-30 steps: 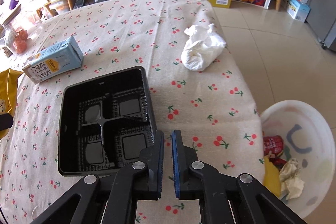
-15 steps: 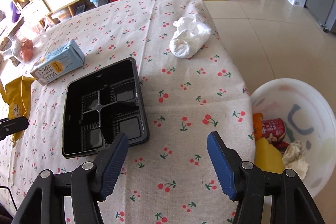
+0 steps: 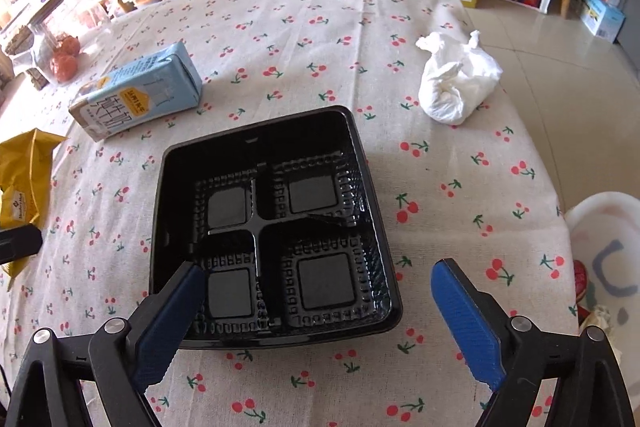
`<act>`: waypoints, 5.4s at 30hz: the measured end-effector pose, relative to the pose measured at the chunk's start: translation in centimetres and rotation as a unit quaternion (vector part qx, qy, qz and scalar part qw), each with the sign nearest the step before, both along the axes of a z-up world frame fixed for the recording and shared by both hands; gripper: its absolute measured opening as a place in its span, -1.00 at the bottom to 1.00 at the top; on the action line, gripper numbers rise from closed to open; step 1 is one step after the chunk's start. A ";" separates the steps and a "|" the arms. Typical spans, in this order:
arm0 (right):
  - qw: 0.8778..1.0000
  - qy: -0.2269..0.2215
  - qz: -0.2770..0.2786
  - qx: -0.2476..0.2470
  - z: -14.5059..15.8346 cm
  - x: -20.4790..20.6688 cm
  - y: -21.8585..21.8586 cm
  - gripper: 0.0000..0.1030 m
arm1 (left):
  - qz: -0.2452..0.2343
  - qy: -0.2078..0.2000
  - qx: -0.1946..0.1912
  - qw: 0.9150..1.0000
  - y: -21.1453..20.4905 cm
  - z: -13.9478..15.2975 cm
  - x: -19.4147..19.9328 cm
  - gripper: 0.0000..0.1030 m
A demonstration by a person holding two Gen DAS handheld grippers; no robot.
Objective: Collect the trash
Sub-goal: 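Grasp the yellow snack wrapper with the left tool while the right tool grasps the black tray, then carry the wrapper and black tray over the white bin and open both tools, then grasp the milk carton with the left tool while the right tool grasps the white tissue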
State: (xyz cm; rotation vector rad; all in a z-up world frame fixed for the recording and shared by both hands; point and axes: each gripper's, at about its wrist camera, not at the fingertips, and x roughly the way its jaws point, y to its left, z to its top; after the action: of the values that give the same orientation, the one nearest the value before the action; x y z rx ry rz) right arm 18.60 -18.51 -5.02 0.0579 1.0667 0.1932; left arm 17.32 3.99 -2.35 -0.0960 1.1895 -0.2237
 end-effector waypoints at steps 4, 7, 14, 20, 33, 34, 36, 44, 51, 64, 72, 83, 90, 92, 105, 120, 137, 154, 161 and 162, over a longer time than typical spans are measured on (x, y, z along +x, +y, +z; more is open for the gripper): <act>1.000 0.015 -0.008 0.006 -1.1 0.5 -0.2 0.21 | -0.003 0.001 0.001 1.000 -0.1 -0.1 0.0 -0.44; 1.000 0.013 -0.016 0.004 -0.9 0.4 -0.7 0.17 | -0.006 -0.001 0.000 1.000 -0.5 0.0 0.0 -0.44; 0.999 -0.013 -0.039 -0.005 1.5 -1.0 -3.3 0.17 | -0.021 -0.005 -0.005 1.000 -2.3 0.3 -0.1 -0.44; 0.995 -0.016 -0.094 0.006 2.7 -3.1 -9.0 0.19 | -0.044 -0.011 -0.007 0.999 -5.0 0.7 -0.4 -0.44; 0.973 0.022 -0.229 0.005 1.2 -7.4 -22.3 0.21 | -0.112 -0.015 -0.014 0.994 -13.3 0.6 -1.7 -0.44; 0.972 0.021 -0.232 0.006 1.1 -7.4 -22.7 0.22 | -0.116 -0.015 -0.015 0.993 -13.9 0.6 -1.8 -0.44; 0.971 0.016 -0.237 0.005 1.2 -7.4 -23.6 0.25 | -0.126 -0.017 -0.015 0.992 -15.0 0.6 -2.0 -0.44; 0.971 0.012 -0.237 0.019 2.2 -8.9 -25.4 0.46 | -0.165 -0.024 -0.002 0.986 -18.8 0.4 -2.9 -0.44; 0.969 -0.006 -0.246 0.010 4.1 -12.8 -27.4 0.50 | -0.208 -0.033 0.013 0.977 -23.1 0.6 -3.6 -0.44; 0.965 0.003 -0.263 -0.018 3.4 -19.2 -31.5 0.53 | -0.256 -0.029 0.001 0.966 -33.1 -0.7 -2.9 -0.44; 0.964 -0.004 -0.266 -0.024 4.0 -20.4 -32.6 0.53 | -0.274 -0.060 -0.021 0.960 -35.5 -0.9 -2.5 0.06; 0.966 -0.013 -0.256 -0.024 4.4 -19.5 -31.2 0.56 | -0.247 -0.079 0.031 0.965 -33.1 -0.7 -2.7 0.91; 0.969 -0.022 -0.244 -0.021 5.0 -18.4 -29.6 0.60 | -0.224 -0.076 0.044 0.971 -29.2 -0.6 -2.5 0.91; 0.971 -0.023 -0.238 -0.019 5.1 -17.9 -29.0 0.60 | -0.217 -0.076 0.050 0.972 -27.7 -0.6 -2.2 0.91; 0.981 -0.028 -0.191 -0.019 5.3 -13.4 -23.6 0.62 | -0.100 -0.071 0.076 0.990 -14.8 0.1 4.2 0.91; 0.987 -0.022 -0.158 -0.010 4.5 -7.6 -18.5 0.64 | -0.062 -0.039 0.137 0.988 -4.9 -1.4 13.5 0.90; 0.993 -0.020 -0.115 -0.016 4.1 -3.5 -14.1 0.64 | 0.005 0.052 0.009 0.999 -0.8 -2.6 9.6 -0.22; 0.990 0.029 -0.112 0.081 1.6 9.9 -9.7 0.57 | 0.018 -0.026 -0.027 0.999 0.1 2.5 6.6 -0.22; 0.990 0.058 -0.119 0.050 -1.4 13.3 -8.3 0.06 | 0.009 -0.027 -0.016 0.999 -0.5 2.1 6.5 -0.22; 0.990 0.062 -0.121 0.045 -1.8 13.5 -8.3 -0.04 | 0.008 -0.027 -0.015 0.999 -0.6 2.1 6.4 -0.22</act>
State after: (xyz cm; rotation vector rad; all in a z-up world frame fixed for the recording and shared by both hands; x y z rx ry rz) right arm 32.15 -26.76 -6.83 0.2822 1.1642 0.0190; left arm 23.75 3.37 -0.28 -0.1258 1.1315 -0.2284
